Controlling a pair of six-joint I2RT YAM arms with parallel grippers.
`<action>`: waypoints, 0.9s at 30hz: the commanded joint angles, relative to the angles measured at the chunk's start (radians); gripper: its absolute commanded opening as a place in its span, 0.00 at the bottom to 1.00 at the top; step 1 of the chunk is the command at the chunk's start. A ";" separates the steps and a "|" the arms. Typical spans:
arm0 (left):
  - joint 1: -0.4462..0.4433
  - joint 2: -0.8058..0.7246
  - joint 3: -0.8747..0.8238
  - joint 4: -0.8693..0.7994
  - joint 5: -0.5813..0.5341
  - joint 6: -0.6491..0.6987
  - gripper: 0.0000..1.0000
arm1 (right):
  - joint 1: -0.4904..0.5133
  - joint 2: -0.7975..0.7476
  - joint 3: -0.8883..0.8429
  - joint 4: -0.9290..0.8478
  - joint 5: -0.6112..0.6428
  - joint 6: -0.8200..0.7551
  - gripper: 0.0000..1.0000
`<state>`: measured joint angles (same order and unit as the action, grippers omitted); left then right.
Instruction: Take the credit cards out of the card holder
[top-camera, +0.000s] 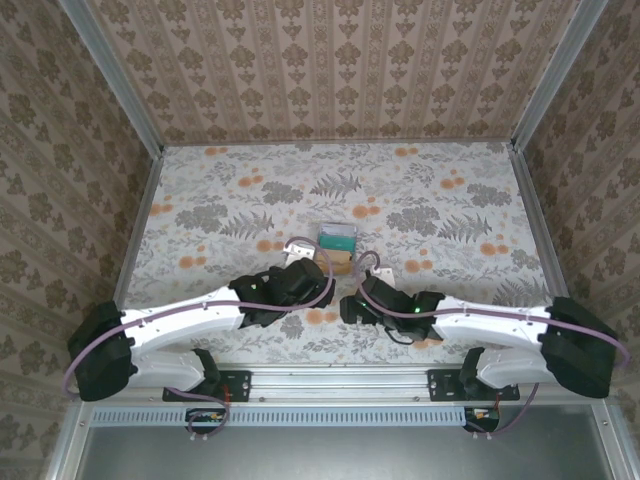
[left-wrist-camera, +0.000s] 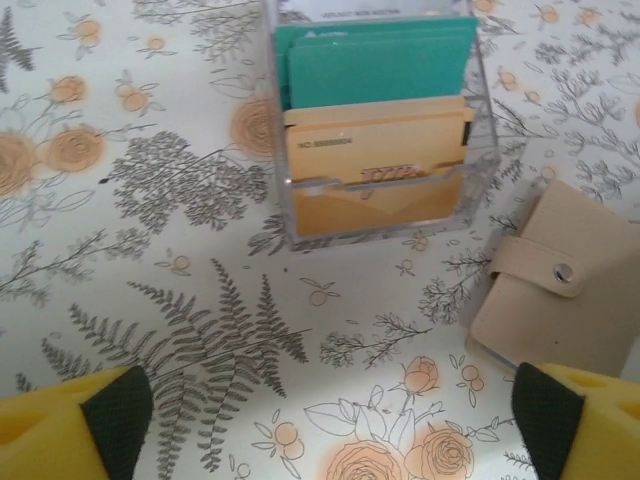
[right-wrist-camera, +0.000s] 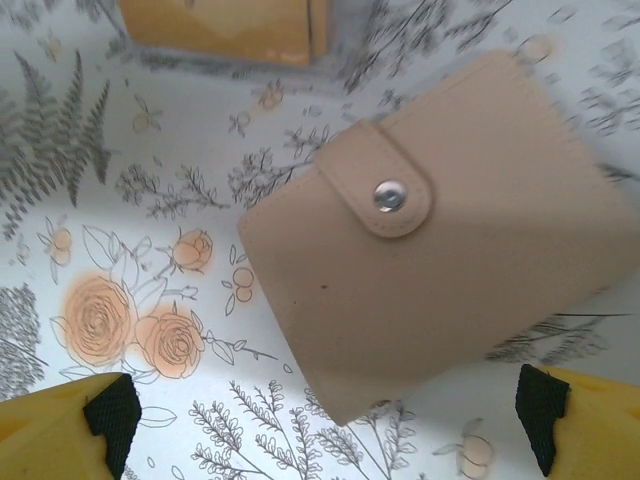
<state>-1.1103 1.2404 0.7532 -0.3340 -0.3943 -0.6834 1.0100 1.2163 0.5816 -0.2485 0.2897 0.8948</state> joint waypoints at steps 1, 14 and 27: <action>0.003 0.069 0.029 0.051 0.080 0.069 0.86 | -0.025 -0.079 -0.022 -0.126 0.085 0.041 1.00; -0.092 0.410 0.293 0.018 0.159 0.299 0.42 | -0.188 -0.416 -0.180 -0.254 0.054 0.075 1.00; -0.093 0.620 0.466 -0.050 0.173 0.342 0.39 | -0.244 -0.578 -0.249 -0.313 0.026 0.079 1.00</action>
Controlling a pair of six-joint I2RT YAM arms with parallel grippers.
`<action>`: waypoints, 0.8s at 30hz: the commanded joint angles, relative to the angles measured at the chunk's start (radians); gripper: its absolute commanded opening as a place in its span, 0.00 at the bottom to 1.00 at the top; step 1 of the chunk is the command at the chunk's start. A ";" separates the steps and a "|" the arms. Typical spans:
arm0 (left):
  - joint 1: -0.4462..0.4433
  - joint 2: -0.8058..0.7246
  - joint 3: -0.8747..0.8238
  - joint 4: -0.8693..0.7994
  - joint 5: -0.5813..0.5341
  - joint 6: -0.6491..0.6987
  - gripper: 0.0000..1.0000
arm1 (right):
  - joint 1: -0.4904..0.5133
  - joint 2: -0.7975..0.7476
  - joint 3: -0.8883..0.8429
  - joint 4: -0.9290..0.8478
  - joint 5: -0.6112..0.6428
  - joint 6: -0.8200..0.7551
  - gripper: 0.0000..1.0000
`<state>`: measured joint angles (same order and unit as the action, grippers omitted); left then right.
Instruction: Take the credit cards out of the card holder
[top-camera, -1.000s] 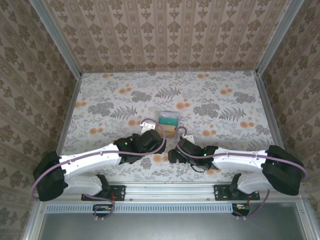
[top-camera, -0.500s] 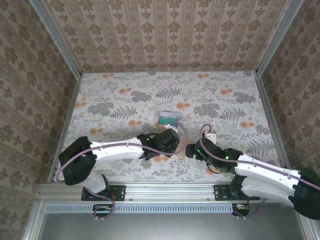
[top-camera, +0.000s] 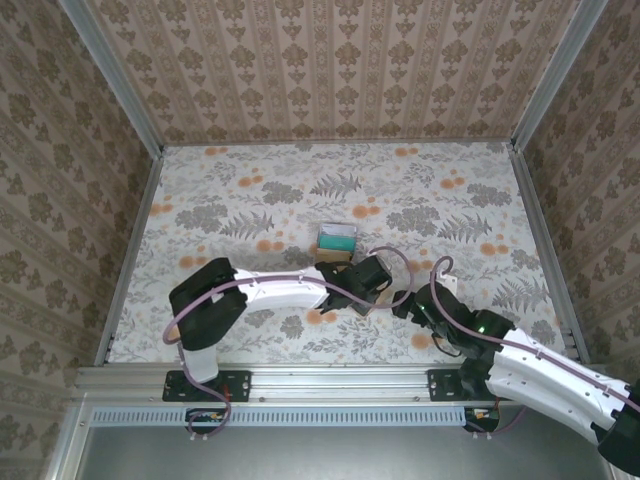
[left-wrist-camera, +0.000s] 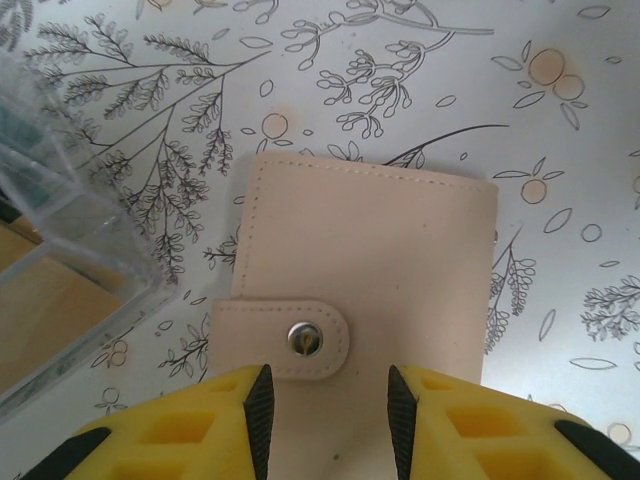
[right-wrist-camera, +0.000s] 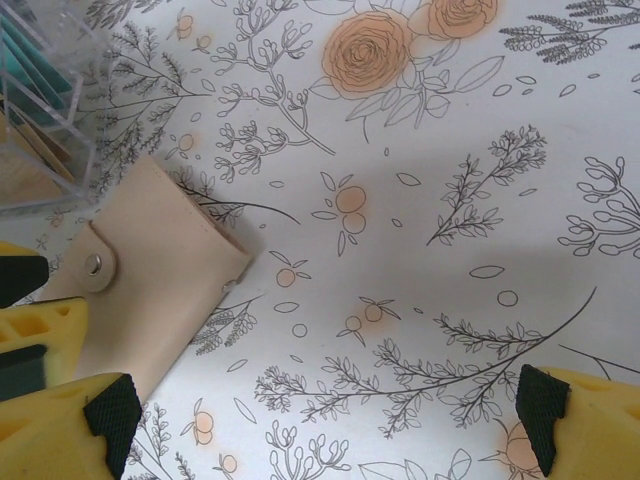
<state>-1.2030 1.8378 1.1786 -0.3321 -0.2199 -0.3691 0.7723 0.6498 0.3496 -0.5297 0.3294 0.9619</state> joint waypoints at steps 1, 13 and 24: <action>0.003 0.035 0.052 -0.060 -0.006 0.024 0.39 | -0.006 -0.012 -0.021 -0.028 -0.018 0.012 1.00; 0.026 0.113 0.110 -0.116 -0.028 0.012 0.42 | -0.008 -0.015 -0.044 -0.013 -0.036 0.014 1.00; 0.025 0.132 0.125 -0.145 -0.032 0.012 0.10 | -0.009 -0.019 -0.043 0.024 -0.057 0.003 1.00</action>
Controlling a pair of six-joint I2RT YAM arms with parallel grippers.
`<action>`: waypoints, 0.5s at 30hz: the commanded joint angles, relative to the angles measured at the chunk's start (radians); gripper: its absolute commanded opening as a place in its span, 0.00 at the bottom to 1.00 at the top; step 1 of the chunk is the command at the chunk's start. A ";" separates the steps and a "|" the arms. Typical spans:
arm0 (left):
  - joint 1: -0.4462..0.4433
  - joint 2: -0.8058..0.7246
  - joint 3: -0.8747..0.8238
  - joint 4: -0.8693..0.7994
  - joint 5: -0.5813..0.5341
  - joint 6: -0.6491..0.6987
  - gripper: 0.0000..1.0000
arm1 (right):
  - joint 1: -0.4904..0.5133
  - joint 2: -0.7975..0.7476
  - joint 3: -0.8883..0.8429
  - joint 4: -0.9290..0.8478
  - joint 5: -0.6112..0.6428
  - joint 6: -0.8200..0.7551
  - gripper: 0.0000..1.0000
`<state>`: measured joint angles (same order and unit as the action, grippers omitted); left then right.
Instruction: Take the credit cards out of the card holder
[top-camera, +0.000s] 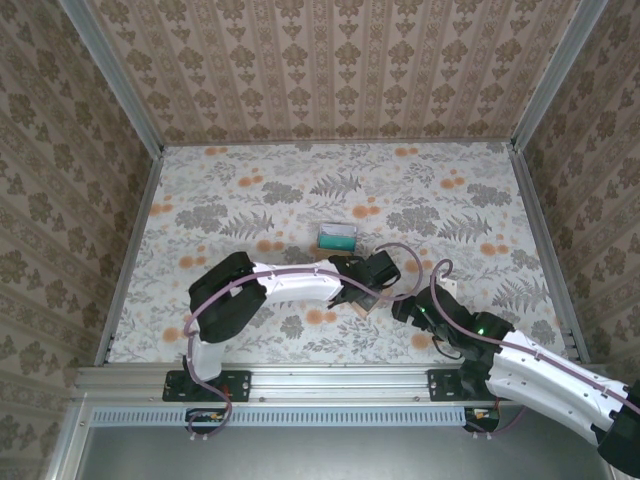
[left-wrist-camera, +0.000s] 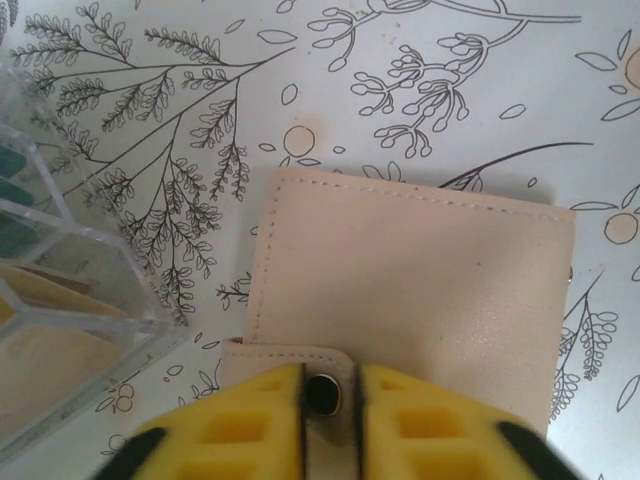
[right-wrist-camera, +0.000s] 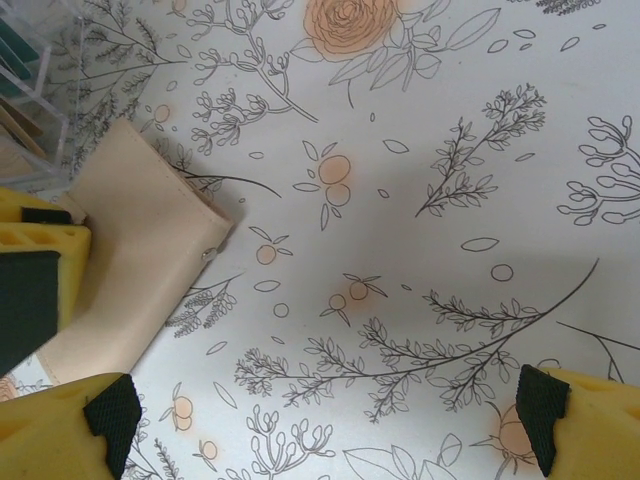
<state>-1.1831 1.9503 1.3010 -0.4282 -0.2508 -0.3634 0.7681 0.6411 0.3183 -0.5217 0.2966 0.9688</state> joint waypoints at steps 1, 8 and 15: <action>0.004 0.014 0.003 -0.051 -0.002 0.005 0.05 | -0.004 -0.010 -0.014 0.026 -0.032 -0.007 0.99; 0.002 -0.047 0.000 -0.087 -0.004 -0.068 0.00 | -0.003 0.018 -0.014 0.088 -0.092 -0.034 0.99; 0.014 -0.208 -0.118 -0.049 0.021 -0.239 0.00 | 0.014 0.091 0.021 0.184 -0.181 -0.105 1.00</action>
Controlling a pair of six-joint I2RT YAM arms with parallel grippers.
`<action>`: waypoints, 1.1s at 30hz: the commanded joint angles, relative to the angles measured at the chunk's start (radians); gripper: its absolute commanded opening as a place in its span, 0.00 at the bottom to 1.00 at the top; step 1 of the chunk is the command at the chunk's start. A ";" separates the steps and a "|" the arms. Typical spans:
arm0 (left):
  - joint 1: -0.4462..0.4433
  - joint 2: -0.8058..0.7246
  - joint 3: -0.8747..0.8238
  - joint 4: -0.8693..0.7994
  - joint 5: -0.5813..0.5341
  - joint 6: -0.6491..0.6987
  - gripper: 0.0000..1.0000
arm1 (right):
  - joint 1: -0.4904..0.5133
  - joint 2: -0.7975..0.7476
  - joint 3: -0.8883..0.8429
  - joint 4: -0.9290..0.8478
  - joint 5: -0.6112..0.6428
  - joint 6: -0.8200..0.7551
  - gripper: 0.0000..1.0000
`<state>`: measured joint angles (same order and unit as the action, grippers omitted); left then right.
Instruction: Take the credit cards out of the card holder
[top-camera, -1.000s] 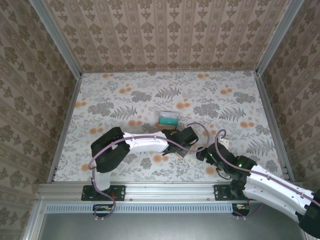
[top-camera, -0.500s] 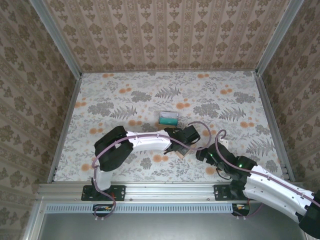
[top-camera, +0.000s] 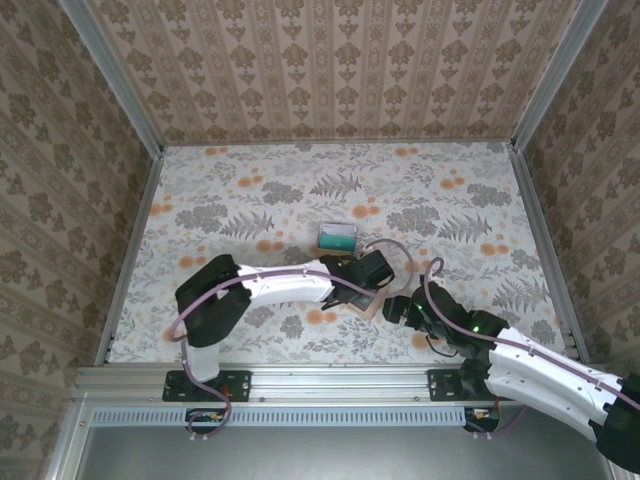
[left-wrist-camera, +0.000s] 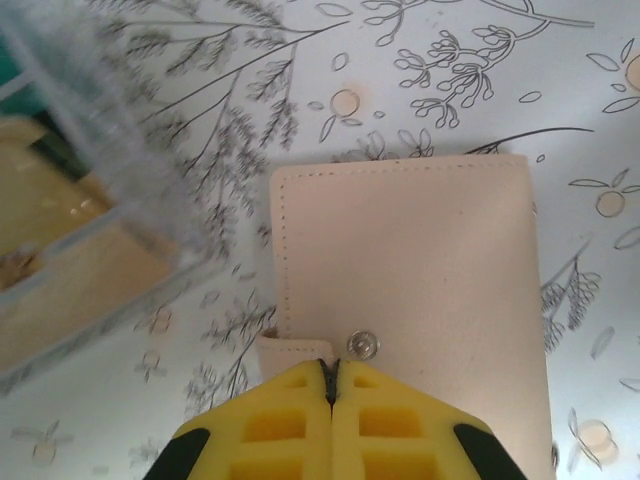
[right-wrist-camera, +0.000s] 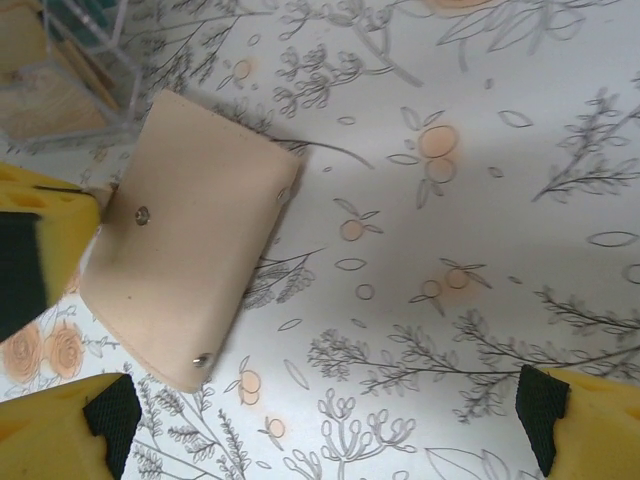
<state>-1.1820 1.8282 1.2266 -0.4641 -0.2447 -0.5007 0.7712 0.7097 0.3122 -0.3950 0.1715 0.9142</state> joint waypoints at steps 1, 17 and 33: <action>0.017 -0.113 -0.071 -0.004 0.013 -0.128 0.00 | 0.018 0.040 0.037 0.069 -0.061 -0.059 1.00; 0.037 -0.410 -0.228 0.038 0.020 -0.197 0.00 | 0.077 0.257 0.123 0.277 -0.155 -0.086 1.00; 0.032 -0.464 -0.273 0.029 -0.010 -0.218 0.00 | 0.078 0.398 0.131 0.384 -0.170 -0.023 0.80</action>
<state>-1.1446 1.3941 0.9623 -0.4309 -0.2359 -0.7074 0.8429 1.0931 0.4202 -0.0296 0.0135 0.8768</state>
